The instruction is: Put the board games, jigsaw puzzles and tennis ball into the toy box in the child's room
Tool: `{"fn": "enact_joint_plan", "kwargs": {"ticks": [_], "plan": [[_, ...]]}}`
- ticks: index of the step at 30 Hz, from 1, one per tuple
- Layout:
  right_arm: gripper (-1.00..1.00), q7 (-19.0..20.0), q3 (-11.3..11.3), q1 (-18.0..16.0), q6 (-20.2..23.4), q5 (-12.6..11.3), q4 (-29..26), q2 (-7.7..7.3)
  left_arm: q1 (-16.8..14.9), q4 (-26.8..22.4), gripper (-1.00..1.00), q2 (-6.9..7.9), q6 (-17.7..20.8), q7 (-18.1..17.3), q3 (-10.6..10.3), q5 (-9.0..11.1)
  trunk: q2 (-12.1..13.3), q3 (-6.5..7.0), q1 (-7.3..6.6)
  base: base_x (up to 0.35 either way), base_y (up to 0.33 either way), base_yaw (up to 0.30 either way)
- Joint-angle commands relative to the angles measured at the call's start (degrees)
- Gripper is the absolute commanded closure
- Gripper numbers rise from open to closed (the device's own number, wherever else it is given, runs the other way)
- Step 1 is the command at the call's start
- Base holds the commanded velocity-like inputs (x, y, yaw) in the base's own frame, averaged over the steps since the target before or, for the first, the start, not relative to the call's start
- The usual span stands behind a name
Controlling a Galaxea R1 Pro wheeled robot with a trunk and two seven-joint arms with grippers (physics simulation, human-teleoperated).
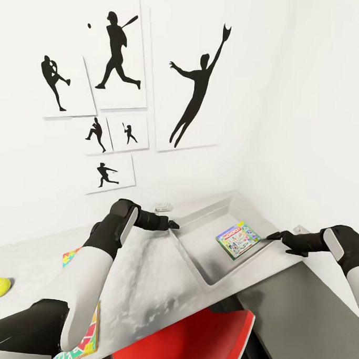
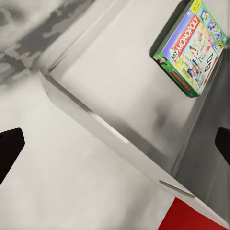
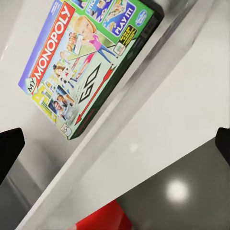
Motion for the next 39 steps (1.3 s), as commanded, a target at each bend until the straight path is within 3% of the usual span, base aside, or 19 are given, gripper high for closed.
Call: {"fn": "enact_joint_plan", "kwargs": {"ticks": [1,8,21,26,29,32,35,36,39], "plan": [[-1.0,0.5,-0.3,-0.1,0.2,0.6,0.0,0.02,0.0,-0.1,-1.0,-0.02,0.2,-0.4,0.0,0.0,-0.1,-0.12,0.03,0.0,0.0,0.0],[-1.0,0.5,-0.3,-0.1,0.2,0.6,0.0,0.03,0.0,-0.1,-1.0,-0.02,0.2,-0.3,0.0,1.7,-0.1,-0.12,0.03,0.0,0.0,0.0],[-1.0,0.5,-0.2,-0.1,0.2,0.7,0.0,0.03,-0.3,0.2,-1.0,-0.02,0.3,0.5,-0.1,2.4,-0.1,-0.12,0.03,0.0,0.0,0.0],[-1.0,0.6,-0.2,-0.1,0.2,0.7,0.0,0.03,-0.5,0.5,-1.0,-0.02,0.2,3.0,-0.1,2.4,-0.1,-0.12,0.03,0.0,0.0,0.0],[-1.0,0.6,-0.2,-0.1,0.2,0.7,0.0,0.03,-0.6,1.2,-1.0,-0.02,0.1,6.3,-0.1,3.2,-0.1,-0.12,0.03,0.0,0.0,0.0],[-1.0,0.6,-0.2,-0.1,0.2,0.7,0.0,0.03,-0.7,2.7,-1.0,-0.02,-0.1,9.5,-0.1,5.5,-0.1,-0.12,0.03,0.0,0.0,0.0],[-1.0,0.6,-0.2,-0.1,0.2,0.7,0.0,0.03,-0.7,4.5,-1.0,-0.02,-1.7,13.6,-0.1,9.1,-0.1,-0.12,0.03,0.0,0.0,0.0],[-1.0,0.6,-0.2,-0.1,0.2,0.7,0.0,0.03,-0.7,5.5,-1.0,-0.02,-3.4,16.8,-0.1,12.0,-0.1,-0.12,0.03,0.0,0.0,0.0],[-1.0,0.6,-0.2,-0.1,0.2,0.7,0.0,0.03,-0.7,6.7,-1.0,-0.02,-5.5,22.4,-0.2,16.8,-0.1,-0.12,0.03,0.0,0.0,0.0]]}}
